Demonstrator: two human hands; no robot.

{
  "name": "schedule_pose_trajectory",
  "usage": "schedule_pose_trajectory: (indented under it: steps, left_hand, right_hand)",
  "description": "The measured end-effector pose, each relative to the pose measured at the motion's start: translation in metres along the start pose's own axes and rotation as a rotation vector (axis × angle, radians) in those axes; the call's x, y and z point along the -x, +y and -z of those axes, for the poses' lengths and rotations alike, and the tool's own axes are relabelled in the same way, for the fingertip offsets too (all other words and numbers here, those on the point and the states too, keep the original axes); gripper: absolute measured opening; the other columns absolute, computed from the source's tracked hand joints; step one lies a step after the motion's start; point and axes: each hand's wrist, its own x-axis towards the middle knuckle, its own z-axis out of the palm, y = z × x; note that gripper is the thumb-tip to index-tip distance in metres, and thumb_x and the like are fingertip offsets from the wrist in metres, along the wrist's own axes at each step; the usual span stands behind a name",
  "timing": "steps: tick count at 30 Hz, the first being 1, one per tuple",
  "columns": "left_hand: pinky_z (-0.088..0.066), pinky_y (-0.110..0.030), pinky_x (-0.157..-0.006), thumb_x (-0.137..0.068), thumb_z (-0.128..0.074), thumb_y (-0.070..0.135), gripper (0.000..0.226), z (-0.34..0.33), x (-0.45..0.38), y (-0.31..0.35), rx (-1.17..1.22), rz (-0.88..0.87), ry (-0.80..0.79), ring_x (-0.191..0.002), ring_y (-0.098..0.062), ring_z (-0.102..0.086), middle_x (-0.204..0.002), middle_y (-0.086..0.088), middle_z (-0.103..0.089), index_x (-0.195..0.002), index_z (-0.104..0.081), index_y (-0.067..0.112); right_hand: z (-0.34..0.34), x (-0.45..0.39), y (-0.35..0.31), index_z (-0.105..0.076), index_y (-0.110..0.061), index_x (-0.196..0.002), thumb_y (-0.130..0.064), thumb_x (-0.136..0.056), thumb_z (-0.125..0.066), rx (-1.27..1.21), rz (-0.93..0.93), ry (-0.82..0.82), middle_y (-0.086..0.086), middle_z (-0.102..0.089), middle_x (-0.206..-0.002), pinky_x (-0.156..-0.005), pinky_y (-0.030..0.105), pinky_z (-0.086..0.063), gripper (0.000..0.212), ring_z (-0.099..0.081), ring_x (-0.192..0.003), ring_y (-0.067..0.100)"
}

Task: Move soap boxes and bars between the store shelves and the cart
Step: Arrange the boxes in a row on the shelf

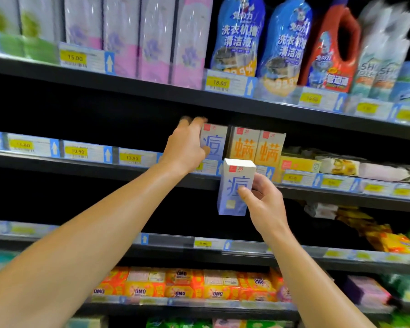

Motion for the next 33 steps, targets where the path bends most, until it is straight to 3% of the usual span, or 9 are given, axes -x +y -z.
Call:
schedule_pose_trajectory:
  steps: [15, 22, 33]
  left_hand:
    - [-0.050, -0.038, -0.088, -0.085, -0.071, 0.021, 0.059, -0.020, -0.018, 0.000, -0.154, -0.038, -0.008, -0.109, -0.034, -0.059, -0.129, -0.012, -0.053, -0.137, -0.046, 0.025]
    - [-0.054, -0.047, -0.086, -0.084, -0.071, 0.028, 0.053, -0.025, -0.022, 0.001, -0.196, -0.024, -0.027, -0.105, -0.037, -0.059, -0.123, -0.010, -0.055, -0.130, -0.045, 0.030]
    - [-0.050, -0.042, -0.087, -0.088, -0.068, 0.028, 0.053, -0.025, -0.020, 0.004, -0.208, -0.008, -0.033, -0.112, -0.037, -0.054, -0.130, -0.009, -0.051, -0.136, -0.044, 0.031]
  right_hand:
    - [0.005, -0.004, 0.003, -0.060, -0.018, -0.126, -0.009, -0.096, -0.062, -0.001, 0.024, -0.074, -0.007, -0.070, -0.112, -0.072, 0.018, -0.055, 0.031, -0.066, -0.102, 0.003]
    - [0.002, -0.003, 0.004, -0.059, -0.017, -0.127, -0.011, -0.096, -0.062, 0.004, 0.023, -0.053, -0.008, -0.070, -0.113, -0.072, 0.017, -0.055, 0.033, -0.066, -0.103, 0.003]
    - [-0.002, -0.002, 0.001, -0.059, -0.016, -0.129, -0.011, -0.096, -0.063, -0.006, 0.012, -0.036, -0.006, -0.069, -0.115, -0.071, 0.017, -0.055, 0.034, -0.066, -0.103, 0.003]
